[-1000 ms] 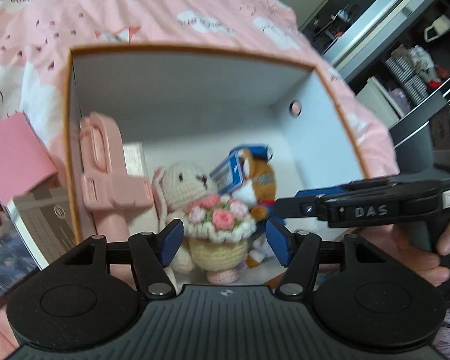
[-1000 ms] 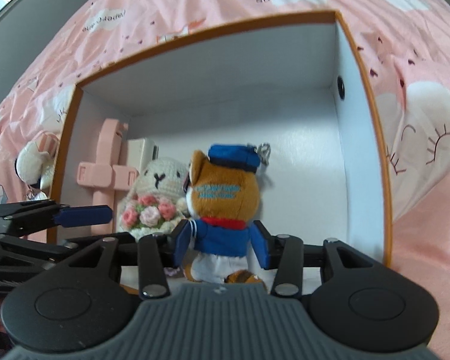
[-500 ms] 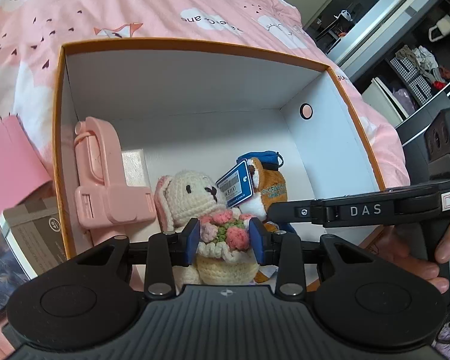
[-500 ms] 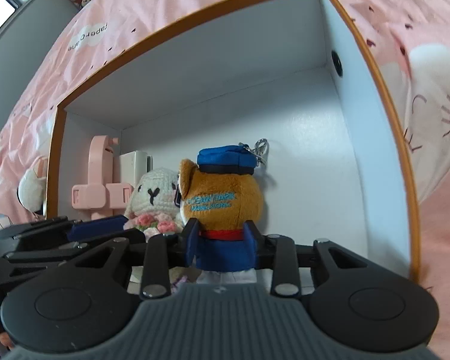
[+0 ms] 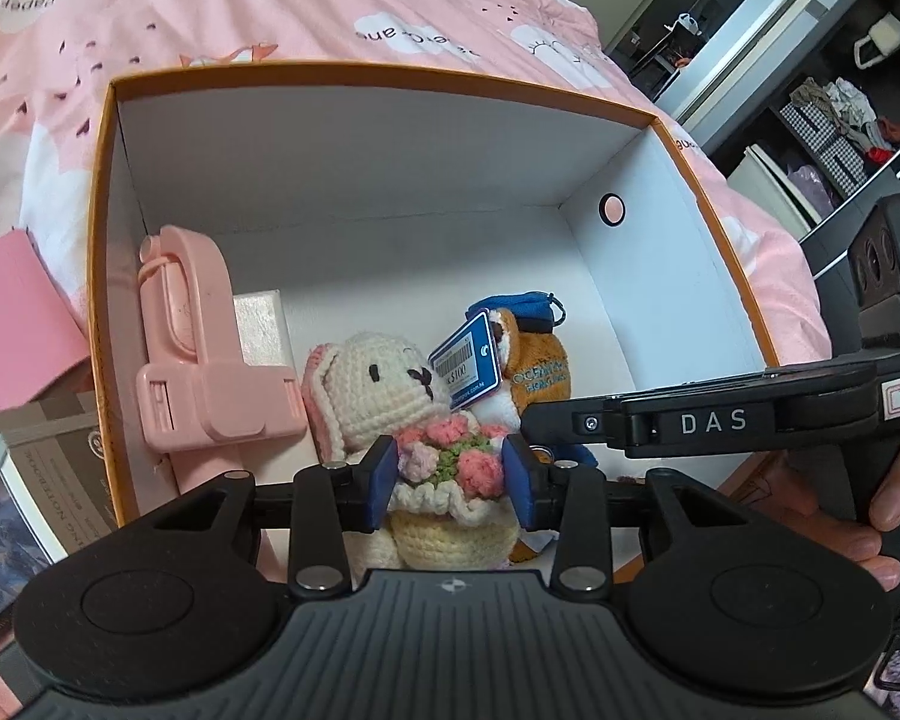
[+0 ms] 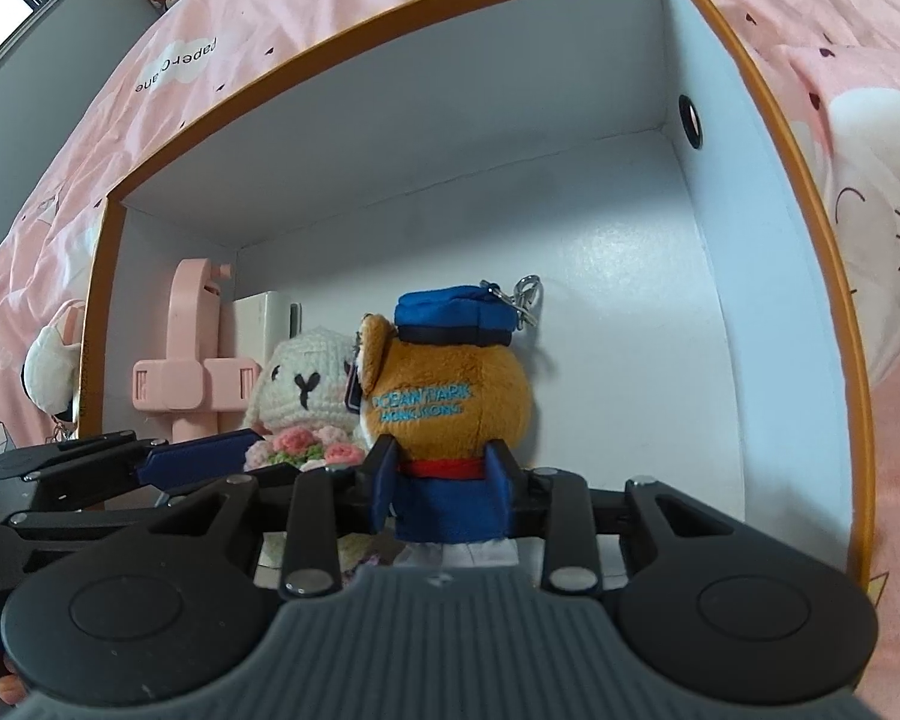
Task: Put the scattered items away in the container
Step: 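Lower the bunny and bear into the box and open both tools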
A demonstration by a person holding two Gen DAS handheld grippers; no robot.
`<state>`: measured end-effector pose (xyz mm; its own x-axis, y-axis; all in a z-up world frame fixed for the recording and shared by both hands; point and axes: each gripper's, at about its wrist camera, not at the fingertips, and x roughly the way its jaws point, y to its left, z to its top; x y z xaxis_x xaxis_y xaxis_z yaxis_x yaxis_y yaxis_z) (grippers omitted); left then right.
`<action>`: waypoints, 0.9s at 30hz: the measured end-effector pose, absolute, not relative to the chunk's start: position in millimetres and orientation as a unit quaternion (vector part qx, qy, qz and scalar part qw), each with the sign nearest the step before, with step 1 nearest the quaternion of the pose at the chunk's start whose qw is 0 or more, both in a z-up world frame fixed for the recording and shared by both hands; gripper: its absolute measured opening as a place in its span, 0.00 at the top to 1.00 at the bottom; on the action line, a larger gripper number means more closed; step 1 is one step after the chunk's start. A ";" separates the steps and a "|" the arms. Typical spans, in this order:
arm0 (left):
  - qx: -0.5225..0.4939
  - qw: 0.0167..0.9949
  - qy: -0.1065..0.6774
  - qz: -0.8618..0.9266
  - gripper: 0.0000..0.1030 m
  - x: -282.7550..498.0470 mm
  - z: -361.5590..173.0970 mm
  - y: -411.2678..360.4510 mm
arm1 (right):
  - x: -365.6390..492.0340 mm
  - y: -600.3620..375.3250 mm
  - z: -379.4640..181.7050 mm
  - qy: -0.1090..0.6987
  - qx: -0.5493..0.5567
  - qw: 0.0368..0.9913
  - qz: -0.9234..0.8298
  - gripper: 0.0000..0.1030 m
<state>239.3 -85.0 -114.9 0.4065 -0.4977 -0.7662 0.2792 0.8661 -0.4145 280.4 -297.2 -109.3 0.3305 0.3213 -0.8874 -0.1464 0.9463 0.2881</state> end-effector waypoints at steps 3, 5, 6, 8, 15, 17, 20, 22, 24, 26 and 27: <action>-0.099 0.838 0.485 -0.230 0.54 236.1 -110.1 -86.3 | 273.7 -292.2 -103.4 0.545 0.059 0.824 0.143 0.64; -0.095 0.843 0.478 -0.230 0.54 232.6 -105.8 -85.6 | 267.5 -286.8 -97.2 0.533 0.040 0.833 0.142 0.63; -0.092 0.847 0.471 -0.229 0.54 229.6 -102.5 -85.1 | 264.3 -284.3 -93.4 0.526 0.031 0.838 0.140 0.62; -0.079 0.858 0.455 -0.225 0.54 222.1 -93.8 -84.2 | 257.7 -279.3 -84.1 0.511 0.014 0.849 0.134 0.61; -0.058 0.879 0.422 -0.216 0.54 198.0 -65.1 -72.5 | 225.6 -255.6 -47.5 0.450 -0.025 0.881 0.146 0.56; -0.054 0.884 0.413 -0.212 0.54 190.5 -57.3 -65.8 | 215.4 -246.8 -37.6 0.433 -0.028 0.887 0.160 0.56; -0.051 0.896 0.396 -0.195 0.55 177.6 -46.0 -52.3 | 201.9 -233.0 -25.3 0.406 -0.031 0.896 0.177 0.55; -0.049 0.903 0.386 -0.183 0.55 168.5 -38.9 -42.0 | 193.0 -222.6 -19.1 0.387 -0.032 0.902 0.189 0.55; -0.044 0.910 0.376 -0.171 0.55 159.1 -32.1 -32.1 | 184.4 -211.9 -14.6 0.370 -0.031 0.907 0.200 0.54; -0.037 0.918 0.364 -0.155 0.55 148.2 -27.0 -22.4 | 176.1 -200.3 -11.7 0.356 -0.030 0.911 0.208 0.52; -0.034 0.921 0.358 -0.148 0.55 142.9 -24.8 -17.4 | 171.9 -194.5 -10.8 0.351 -0.030 0.912 0.210 0.50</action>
